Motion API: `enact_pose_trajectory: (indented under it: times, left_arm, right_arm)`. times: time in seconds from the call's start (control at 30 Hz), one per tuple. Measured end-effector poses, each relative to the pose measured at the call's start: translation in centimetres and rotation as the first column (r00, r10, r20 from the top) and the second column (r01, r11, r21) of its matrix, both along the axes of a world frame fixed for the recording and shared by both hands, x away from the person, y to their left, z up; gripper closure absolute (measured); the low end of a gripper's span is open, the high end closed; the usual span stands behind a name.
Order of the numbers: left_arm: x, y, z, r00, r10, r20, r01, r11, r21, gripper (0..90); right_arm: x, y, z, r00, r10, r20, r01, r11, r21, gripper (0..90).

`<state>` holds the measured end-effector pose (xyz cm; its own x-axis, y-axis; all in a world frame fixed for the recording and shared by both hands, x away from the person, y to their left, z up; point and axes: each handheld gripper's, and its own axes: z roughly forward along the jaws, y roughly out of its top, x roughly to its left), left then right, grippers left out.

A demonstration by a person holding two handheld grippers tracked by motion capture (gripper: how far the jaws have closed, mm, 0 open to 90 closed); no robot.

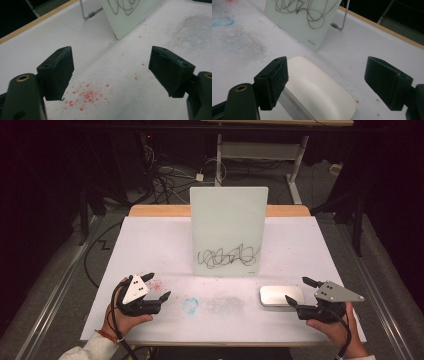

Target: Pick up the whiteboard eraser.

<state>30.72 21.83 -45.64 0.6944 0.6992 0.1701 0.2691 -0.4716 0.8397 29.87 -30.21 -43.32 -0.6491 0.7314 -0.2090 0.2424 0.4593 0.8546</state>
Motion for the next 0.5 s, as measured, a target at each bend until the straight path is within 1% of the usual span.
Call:
enact_pose_trajectory:
  times: [0.03,0.07,0.1,0.13,0.17,0.2,0.27,0.33,0.37,0.43,0.47,0.5]
  left_arm:
    - [0.0,0.0,0.0,1.0,0.002,-0.005,-0.002,1.0,0.004,19.4]
    - [0.0,0.0,0.0,1.0,0.002,-0.005,-0.002,1.0,0.004,19.4]
    - [0.0,0.1,0.0,1.0,0.001,-0.008,-0.001,1.0,0.001,19.4]
    - [0.0,0.1,0.0,0.9999,-0.001,-0.011,0.001,1.0,0.001,19.4]
    - [0.0,0.1,0.0,0.9999,-0.002,-0.013,0.002,1.0,0.0,19.4]
    - [0.0,0.1,0.0,0.9999,-0.004,-0.013,0.004,1.0,-0.002,19.4]
    - [-0.1,0.1,-0.1,0.9998,-0.009,-0.016,0.009,0.9999,-0.006,19.4]
    - [-0.2,0.1,-0.2,0.9997,-0.012,-0.02,0.012,0.9999,0.002,19.5]
    - [-0.2,0.2,-0.1,0.9997,-0.014,-0.022,0.014,0.9999,-0.003,19.4]
    - [-0.3,0.1,-0.1,0.9996,-0.015,-0.023,0.014,0.9999,-0.006,19.4]
    - [-0.3,0.1,-0.2,0.9996,-0.016,-0.025,0.016,0.9999,-0.003,19.4]
    - [-0.4,0.1,-0.2,0.9995,-0.018,-0.026,0.018,0.9998,0.0,19.4]
  right_arm:
    - [0.1,-0.1,0.0,1.0,0.005,-0.004,-0.005,1.0,-0.008,20.1]
    - [0.2,-0.1,0.1,0.9999,0.006,-0.009,-0.006,1.0,-0.004,20.1]
    - [0.3,-0.2,0.1,0.9998,0.012,-0.019,-0.012,0.9999,-0.011,20.1]
    - [0.4,-0.3,0.1,0.9997,0.015,-0.02,-0.015,0.9997,-0.021,20.1]
    - [0.4,-0.3,0.1,0.9997,0.015,-0.02,-0.015,0.9997,-0.021,20.1]
    - [0.6,-0.5,0.2,0.9995,0.016,-0.029,-0.017,0.9994,-0.031,20.1]
    - [0.8,-0.8,0.5,0.9993,0.012,-0.035,-0.013,0.9994,-0.031,20.1]
    - [1.1,-1.2,0.8,0.9992,0.016,-0.038,-0.017,0.9994,-0.03,20.1]
    - [1.3,-1.3,1.0,0.9989,0.021,-0.042,-0.022,0.9992,-0.032,20.0]
    - [1.7,-1.4,1.3,0.997,0.042,-0.065,-0.046,0.9979,-0.047,19.3]
    - [1.9,-1.5,1.5,0.9956,0.059,-0.073,-0.064,0.9963,-0.057,19.2]
    - [1.9,-1.5,1.5,0.9956,0.059,-0.073,-0.064,0.9963,-0.057,19.2]
